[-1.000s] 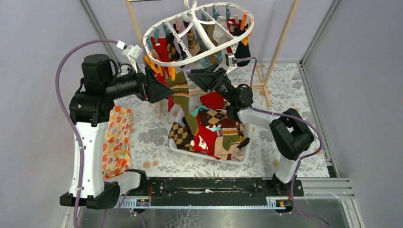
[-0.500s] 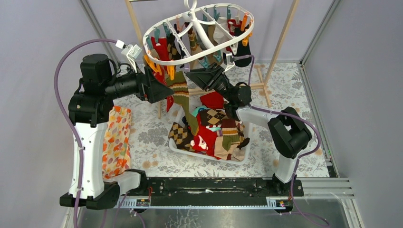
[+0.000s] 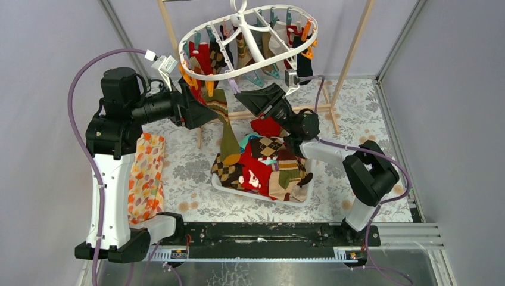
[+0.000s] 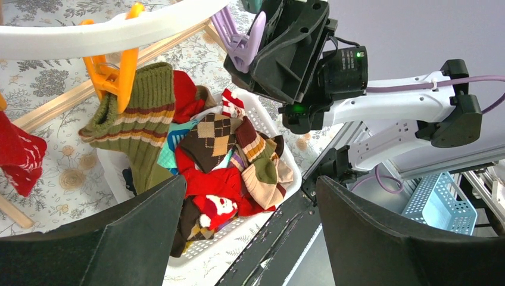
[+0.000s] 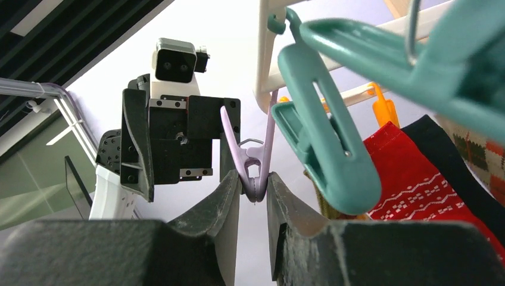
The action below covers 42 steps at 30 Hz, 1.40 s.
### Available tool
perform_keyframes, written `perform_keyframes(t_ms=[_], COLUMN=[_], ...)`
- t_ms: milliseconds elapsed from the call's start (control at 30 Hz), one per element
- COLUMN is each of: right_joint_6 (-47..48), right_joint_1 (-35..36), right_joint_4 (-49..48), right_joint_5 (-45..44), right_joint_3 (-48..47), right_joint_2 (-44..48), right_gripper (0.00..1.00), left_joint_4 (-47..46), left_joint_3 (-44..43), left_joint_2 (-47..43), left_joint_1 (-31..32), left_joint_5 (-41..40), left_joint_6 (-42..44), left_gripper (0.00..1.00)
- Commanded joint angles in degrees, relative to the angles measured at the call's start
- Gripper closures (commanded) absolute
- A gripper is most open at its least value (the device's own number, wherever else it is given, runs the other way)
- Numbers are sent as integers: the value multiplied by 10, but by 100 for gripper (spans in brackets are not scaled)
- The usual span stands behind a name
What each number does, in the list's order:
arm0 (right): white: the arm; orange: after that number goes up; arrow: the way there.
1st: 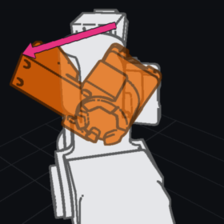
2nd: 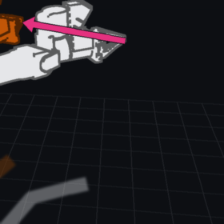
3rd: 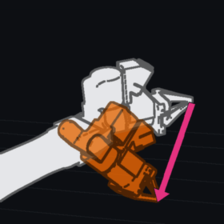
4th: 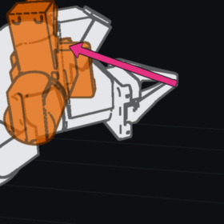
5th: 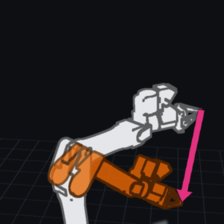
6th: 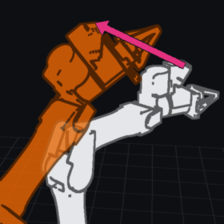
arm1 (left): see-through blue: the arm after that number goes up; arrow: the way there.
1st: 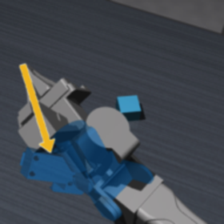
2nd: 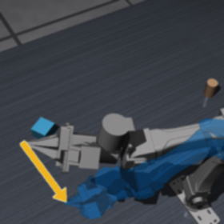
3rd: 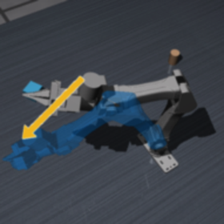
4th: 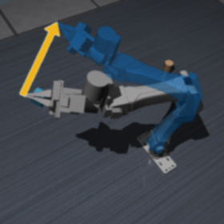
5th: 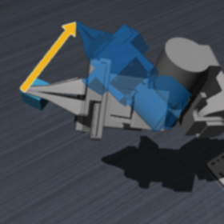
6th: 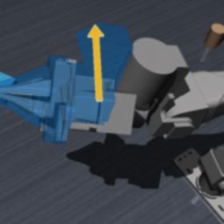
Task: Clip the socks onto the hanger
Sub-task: Open the clamp at the hanger.
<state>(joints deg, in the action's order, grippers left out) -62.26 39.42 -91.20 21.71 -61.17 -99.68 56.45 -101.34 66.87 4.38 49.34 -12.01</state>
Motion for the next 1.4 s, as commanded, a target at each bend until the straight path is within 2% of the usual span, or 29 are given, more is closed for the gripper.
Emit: perform_keyframes(t_ms=[0, 300, 467, 700, 1233, 1367], right_joint_6=[35, 48, 24, 9, -25, -33], right_joint_1=[27, 81, 93, 99, 102, 103], right_joint_4=[-73, -72, -73, -73, -72, -72], right_joint_5=[-38, -55, -59, -65, -48, -43], right_joint_3=[-3, -46, -65, -61, -78, -81], right_joint_2=[10, -29, -43, -43, -52, -54], right_gripper=[89, 90, 90, 91, 92, 92], left_joint_4=[-21, -178, -266, -327, -375, -417], left_joint_3=[-8, 52, 71, 71, 105, 121], left_joint_2=[-2, -10, 11, 38, 64, 65], left_joint_1=[-3, -3, -3, -3, -3, -3], left_joint_5=[1, 17, 32, 32, 24, 34], left_joint_6=[-24, -140, -200, -231, -242, -271], left_gripper=[13, 13, 14, 18, 26, 29])
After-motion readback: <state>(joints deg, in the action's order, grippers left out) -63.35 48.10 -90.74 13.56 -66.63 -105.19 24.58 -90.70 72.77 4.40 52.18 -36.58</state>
